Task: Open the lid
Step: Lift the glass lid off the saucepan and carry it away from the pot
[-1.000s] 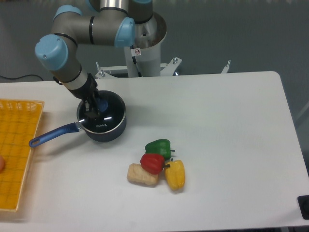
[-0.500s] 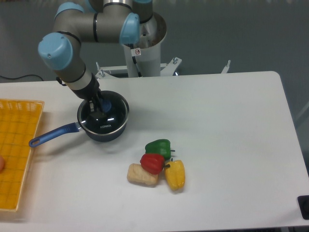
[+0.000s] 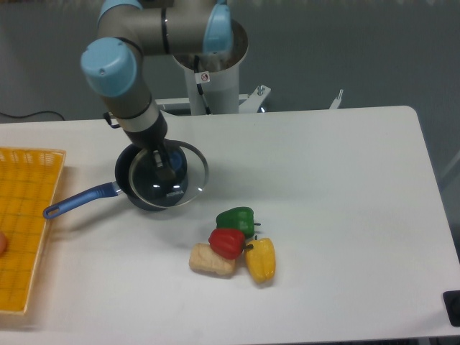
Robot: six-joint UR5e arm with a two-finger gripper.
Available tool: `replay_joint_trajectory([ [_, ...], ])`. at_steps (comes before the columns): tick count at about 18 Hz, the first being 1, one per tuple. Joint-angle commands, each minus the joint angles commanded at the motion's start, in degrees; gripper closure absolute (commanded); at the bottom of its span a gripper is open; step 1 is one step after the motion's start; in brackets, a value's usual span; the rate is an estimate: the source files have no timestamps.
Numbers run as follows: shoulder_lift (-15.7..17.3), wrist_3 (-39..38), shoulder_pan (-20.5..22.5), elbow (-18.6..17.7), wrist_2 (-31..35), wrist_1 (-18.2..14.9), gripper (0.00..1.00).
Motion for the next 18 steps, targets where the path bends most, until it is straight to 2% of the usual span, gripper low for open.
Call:
replay_joint_trajectory([
  [8,-0.1,3.3,4.8,2.0,-1.5,-1.3,0.44],
  [11,-0.3,3.4,6.5,3.0,-1.9,-2.8,0.47],
  [15,-0.4,7.3,9.0,2.9,-1.8,-2.9,0.47],
  [18,-0.4,7.5,10.2,2.6,-1.1,-3.1,0.47],
])
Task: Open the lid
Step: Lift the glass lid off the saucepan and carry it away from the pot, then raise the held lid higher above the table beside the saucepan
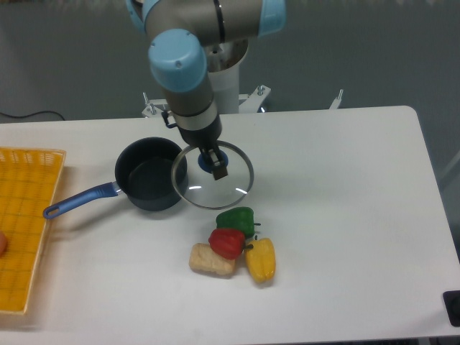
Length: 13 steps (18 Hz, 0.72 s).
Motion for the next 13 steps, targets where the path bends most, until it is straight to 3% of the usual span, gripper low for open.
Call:
replay_joint_trajectory([
  [13,-0.4,6.0,6.1,-1.3,3.5,0.3,0.47],
])
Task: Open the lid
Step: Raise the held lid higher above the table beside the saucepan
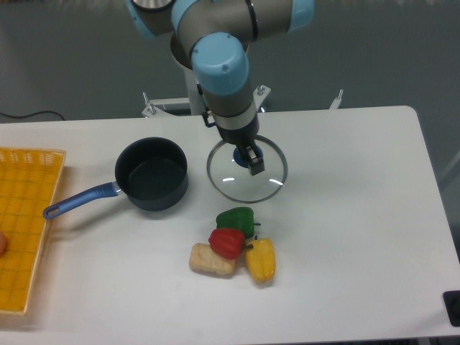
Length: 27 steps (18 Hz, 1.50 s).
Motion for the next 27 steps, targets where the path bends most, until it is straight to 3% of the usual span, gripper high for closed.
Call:
replay_joint_trajectory([
  [6,-0.2,2.2,2.9,-1.8,2.0,0.4,0.47],
  [16,-3.3,3.1,4.7,-3.3,2.0,2.2,0.47],
  [27,-3.3,3.1,5.1,-1.9,1.6,2.7,0.47],
])
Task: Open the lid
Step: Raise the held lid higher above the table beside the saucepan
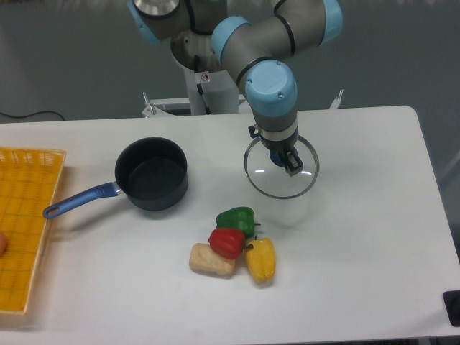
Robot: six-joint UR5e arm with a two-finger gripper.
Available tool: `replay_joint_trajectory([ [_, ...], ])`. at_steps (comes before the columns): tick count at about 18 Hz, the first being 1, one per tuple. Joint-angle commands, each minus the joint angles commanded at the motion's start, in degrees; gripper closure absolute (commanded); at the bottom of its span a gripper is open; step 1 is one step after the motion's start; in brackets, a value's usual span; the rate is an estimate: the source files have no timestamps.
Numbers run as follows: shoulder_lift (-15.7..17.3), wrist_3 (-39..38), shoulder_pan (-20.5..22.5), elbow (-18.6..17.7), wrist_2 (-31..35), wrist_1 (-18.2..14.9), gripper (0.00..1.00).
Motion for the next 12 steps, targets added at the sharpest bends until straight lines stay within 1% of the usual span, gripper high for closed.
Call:
replay_joint_trajectory([
  [3,-0.3,-0.4,-0.1,1.1,0.0,-0.1,0.47],
  [12,-0.4,-0.6,0.3,1.5,-1.5,-0.2,0.47],
])
